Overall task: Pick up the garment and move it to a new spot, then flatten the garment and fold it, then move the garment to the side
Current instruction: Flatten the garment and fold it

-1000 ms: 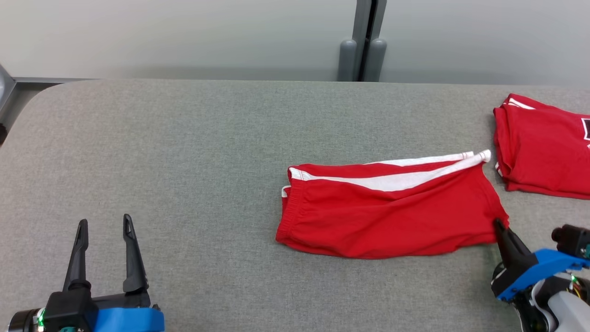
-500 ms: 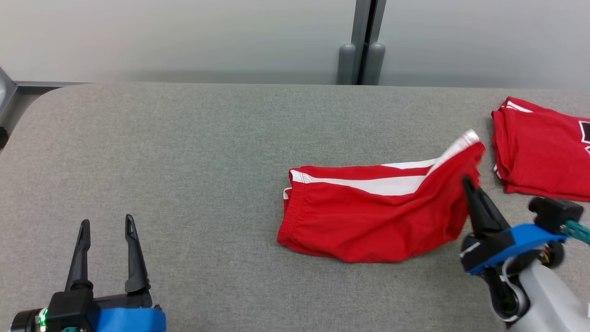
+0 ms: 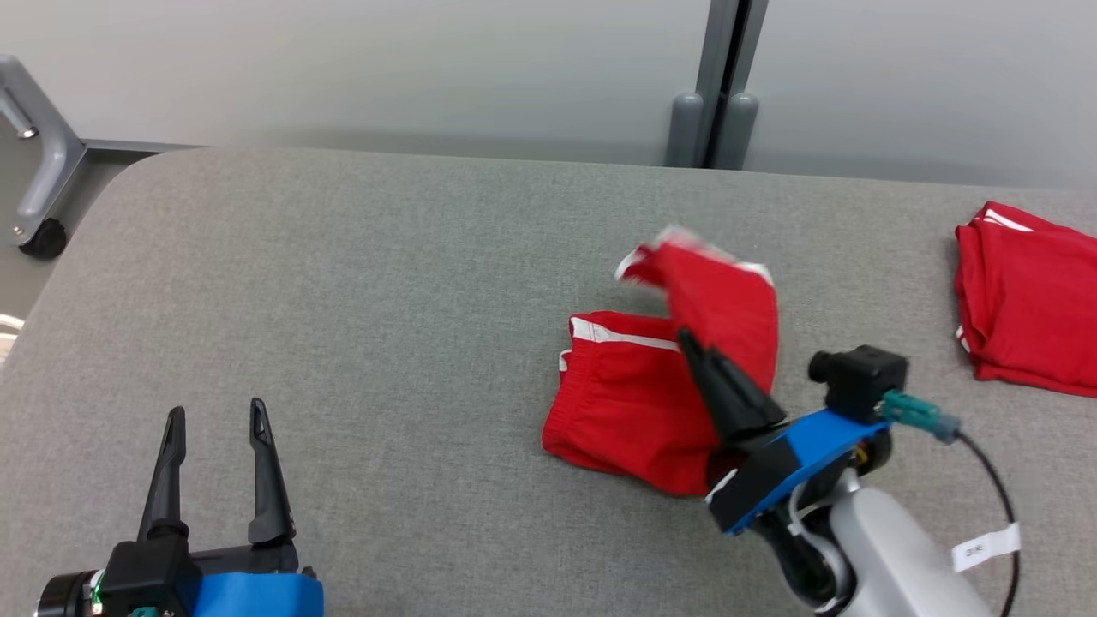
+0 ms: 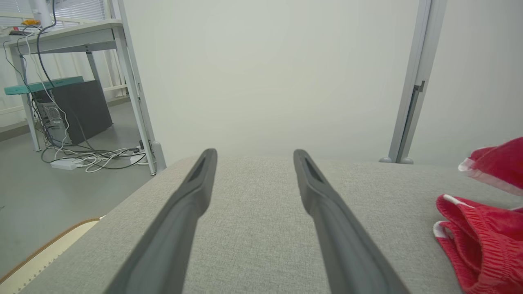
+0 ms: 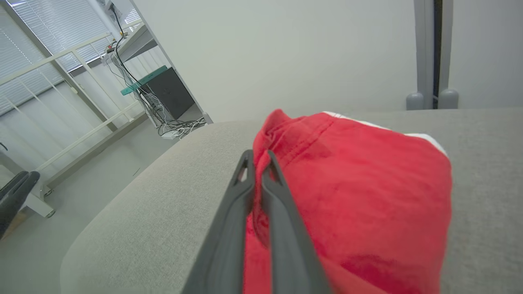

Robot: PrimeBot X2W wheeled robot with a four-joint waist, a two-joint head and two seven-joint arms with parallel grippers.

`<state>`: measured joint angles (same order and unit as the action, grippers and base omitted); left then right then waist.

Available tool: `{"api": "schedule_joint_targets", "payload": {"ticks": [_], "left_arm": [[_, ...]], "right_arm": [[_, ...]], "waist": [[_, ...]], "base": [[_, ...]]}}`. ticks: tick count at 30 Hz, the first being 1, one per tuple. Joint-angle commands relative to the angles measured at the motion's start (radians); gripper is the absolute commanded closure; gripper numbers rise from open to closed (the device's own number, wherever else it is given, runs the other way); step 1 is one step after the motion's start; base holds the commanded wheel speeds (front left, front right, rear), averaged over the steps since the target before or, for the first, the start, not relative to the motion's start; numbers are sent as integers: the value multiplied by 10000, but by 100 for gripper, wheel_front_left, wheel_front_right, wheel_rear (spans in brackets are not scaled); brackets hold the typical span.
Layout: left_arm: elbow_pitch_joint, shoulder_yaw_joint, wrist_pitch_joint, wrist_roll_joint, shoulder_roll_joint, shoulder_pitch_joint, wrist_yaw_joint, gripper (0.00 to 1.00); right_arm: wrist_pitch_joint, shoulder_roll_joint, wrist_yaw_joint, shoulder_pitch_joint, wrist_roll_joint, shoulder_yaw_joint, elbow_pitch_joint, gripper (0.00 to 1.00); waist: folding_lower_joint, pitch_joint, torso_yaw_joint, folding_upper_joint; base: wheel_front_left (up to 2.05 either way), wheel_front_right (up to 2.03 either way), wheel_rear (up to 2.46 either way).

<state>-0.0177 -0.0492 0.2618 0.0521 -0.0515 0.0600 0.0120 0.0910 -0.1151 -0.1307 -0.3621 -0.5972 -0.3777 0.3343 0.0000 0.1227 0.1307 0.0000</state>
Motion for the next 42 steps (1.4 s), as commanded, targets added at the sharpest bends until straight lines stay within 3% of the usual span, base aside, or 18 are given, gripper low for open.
{"api": "schedule_joint_targets", "payload": {"ticks": [1,12,21,22,23,24,27,35,36,37,38,42], "left_arm": [[33,40,42,41,16,-19,-51,0],[-40,285,42,235,16,-274,-220,0],[-145,354,42,253,18,-489,-209,0],[-156,342,42,256,15,-492,-208,0],[-156,340,42,257,17,-490,-207,0],[-160,334,42,262,17,-480,-208,0],[-147,282,42,265,18,-429,-219,0],[-22,178,42,230,19,-387,-200,0],[-12,183,42,231,17,-428,-195,0],[-1,196,42,229,17,-475,-193,0],[15,202,42,232,17,-525,-202,0],[13,284,42,251,16,-648,-203,0]], "right_arm": [[-48,78,-2,242,88,-75,8,100],[861,637,-3,-170,29,-1617,1833,100],[1674,637,-2,-831,-1440,-3180,2591,100],[1687,639,-3,-946,-1429,-3256,2692,64],[1710,638,-3,-1056,-1397,-3313,2787,4],[1732,639,-2,-1117,-1352,-3333,2863,0],[1754,635,-2,-1312,-961,-2869,2680,0],[1750,331,-2,-759,861,-284,1732,0],[1752,266,-2,-778,1139,29,1736,50],[1750,194,-2,-856,1463,293,1771,65],[1752,156,-2,-951,1793,479,1829,100],[1751,225,-2,-1362,2686,1237,2379,100]], "waist": [[0,34,42,0],[0,349,221,0],[0,483,177,0],[0,485,163,0],[0,486,147,0],[0,482,131,0],[0,463,54,0],[0,535,-55,0],[0,574,-45,0],[0,621,-34,0],[0,674,-32,0],[0,866,30,0]], "base": [[0,0,0],[0,0,0],[0,0,0],[0,0,0],[0,0,0],[0,0,0],[0,0,0],[0,0,0],[0,0,0],[0,0,0],[0,0,0],[0,0,0]]}}
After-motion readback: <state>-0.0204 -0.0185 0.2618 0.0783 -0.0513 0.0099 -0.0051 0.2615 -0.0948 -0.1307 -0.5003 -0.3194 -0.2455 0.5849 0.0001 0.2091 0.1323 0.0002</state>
